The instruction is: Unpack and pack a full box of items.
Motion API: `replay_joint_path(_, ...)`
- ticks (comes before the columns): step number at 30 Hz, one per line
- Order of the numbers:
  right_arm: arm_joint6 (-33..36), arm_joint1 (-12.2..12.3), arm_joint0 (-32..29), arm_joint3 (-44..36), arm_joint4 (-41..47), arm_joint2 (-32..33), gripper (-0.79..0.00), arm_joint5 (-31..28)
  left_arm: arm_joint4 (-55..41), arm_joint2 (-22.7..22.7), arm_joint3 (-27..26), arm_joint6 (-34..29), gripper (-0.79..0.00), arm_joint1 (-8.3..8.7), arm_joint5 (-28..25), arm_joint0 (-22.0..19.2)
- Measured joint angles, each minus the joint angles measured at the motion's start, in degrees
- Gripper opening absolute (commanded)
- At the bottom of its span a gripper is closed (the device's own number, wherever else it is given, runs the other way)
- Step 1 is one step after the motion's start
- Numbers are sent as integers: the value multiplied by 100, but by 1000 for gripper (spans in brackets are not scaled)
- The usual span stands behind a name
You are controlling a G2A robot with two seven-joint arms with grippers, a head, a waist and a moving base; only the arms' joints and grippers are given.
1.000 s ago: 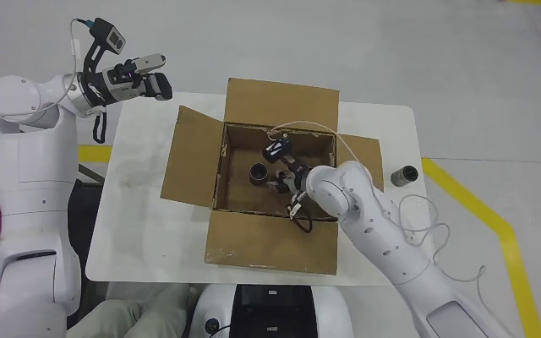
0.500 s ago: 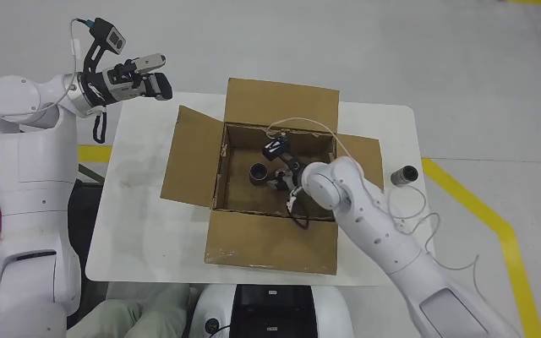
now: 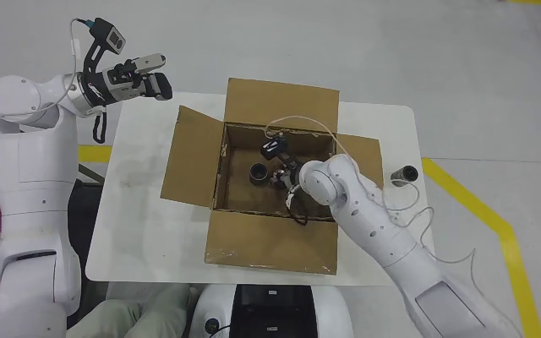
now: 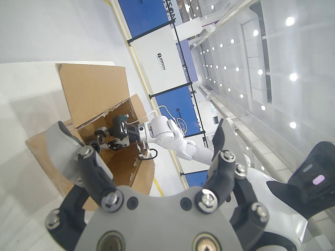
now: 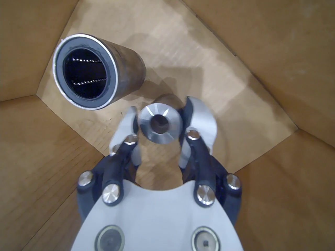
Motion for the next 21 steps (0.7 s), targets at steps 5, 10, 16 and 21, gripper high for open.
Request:
replay_joint_path(5, 33, 40, -101, -194, -74, 119, -785, 15, 0, 0, 0, 0, 0, 0, 0, 0)
replay_joint_path(10, 129, 117, -304, -643, -286, 279, -785, 65, 0, 0, 0, 0, 0, 0, 0, 0)
replay_joint_path(16, 241, 245, -702, -1497, -579, 567, -785, 77, 0, 0, 0, 0, 0, 0, 0, 0)
replay_joint_path(21, 268, 349, -1107, -2345, -963, 744, -785, 19, 0, 0, 0, 0, 0, 0, 0, 0)
